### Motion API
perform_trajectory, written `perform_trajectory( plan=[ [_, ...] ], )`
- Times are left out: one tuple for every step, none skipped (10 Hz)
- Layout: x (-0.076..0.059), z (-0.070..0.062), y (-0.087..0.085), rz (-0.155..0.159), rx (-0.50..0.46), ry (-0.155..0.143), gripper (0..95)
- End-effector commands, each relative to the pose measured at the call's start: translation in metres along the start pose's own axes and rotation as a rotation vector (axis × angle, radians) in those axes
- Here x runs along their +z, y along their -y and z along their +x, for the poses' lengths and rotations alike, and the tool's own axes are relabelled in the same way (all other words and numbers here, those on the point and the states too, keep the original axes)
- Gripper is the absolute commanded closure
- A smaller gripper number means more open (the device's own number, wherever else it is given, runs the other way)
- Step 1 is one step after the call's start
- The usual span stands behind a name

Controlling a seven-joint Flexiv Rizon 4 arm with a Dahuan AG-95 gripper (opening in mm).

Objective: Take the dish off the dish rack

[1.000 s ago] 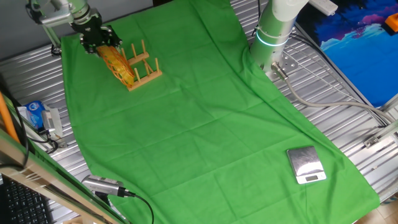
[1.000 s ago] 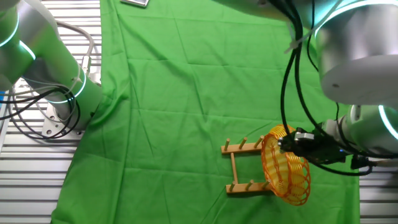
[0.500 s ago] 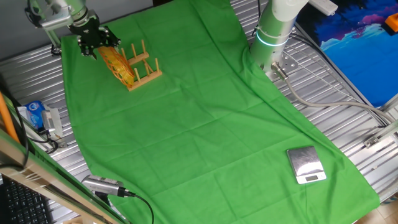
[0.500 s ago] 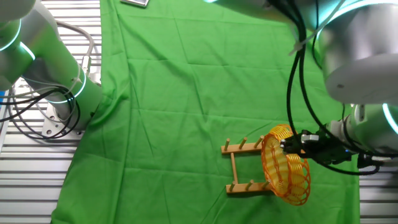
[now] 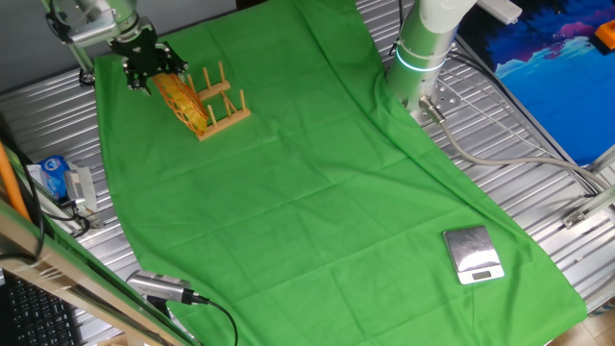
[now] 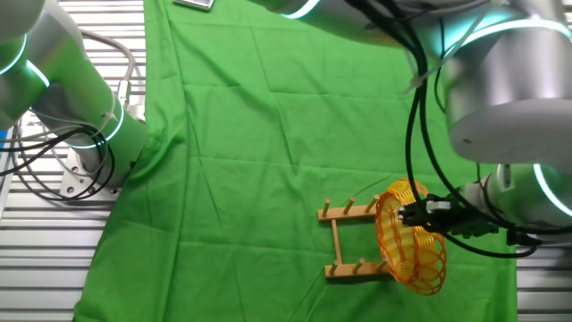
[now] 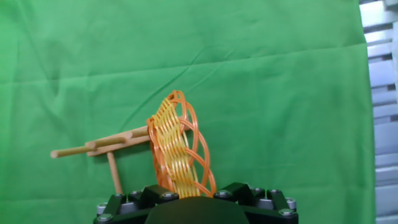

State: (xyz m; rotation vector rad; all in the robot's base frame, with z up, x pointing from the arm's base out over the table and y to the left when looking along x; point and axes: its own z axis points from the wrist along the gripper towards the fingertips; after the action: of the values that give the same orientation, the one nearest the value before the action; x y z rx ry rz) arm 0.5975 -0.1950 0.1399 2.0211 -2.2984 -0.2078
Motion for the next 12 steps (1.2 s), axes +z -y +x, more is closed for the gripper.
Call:
perform_trajectory(
  plan=[
    [0.002, 0.000, -0.005, -0.003, 0.019, -0.001, 19.0],
    [0.005, 0.001, -0.009, -0.002, 0.021, 0.000, 19.0],
    [0.007, 0.001, -0.011, -0.002, 0.018, 0.000, 19.0],
    [0.009, 0.001, -0.012, -0.007, 0.011, -0.002, 19.0],
    [0.010, 0.001, -0.013, -0.007, -0.002, -0.005, 19.0],
    [0.011, 0.001, -0.014, -0.006, -0.009, -0.005, 19.0],
    [0.012, 0.001, -0.014, -0.006, -0.016, -0.004, 19.0],
    [0.013, 0.001, -0.014, -0.006, -0.023, -0.004, 19.0],
    [0.015, 0.001, -0.013, -0.006, -0.021, -0.007, 19.0],
    [0.016, 0.002, -0.013, -0.006, -0.015, -0.011, 38.0],
    [0.017, 0.002, -0.013, -0.005, 0.002, -0.014, 38.0],
    [0.017, 0.002, -0.013, -0.006, 0.014, -0.015, 57.0]
  ],
)
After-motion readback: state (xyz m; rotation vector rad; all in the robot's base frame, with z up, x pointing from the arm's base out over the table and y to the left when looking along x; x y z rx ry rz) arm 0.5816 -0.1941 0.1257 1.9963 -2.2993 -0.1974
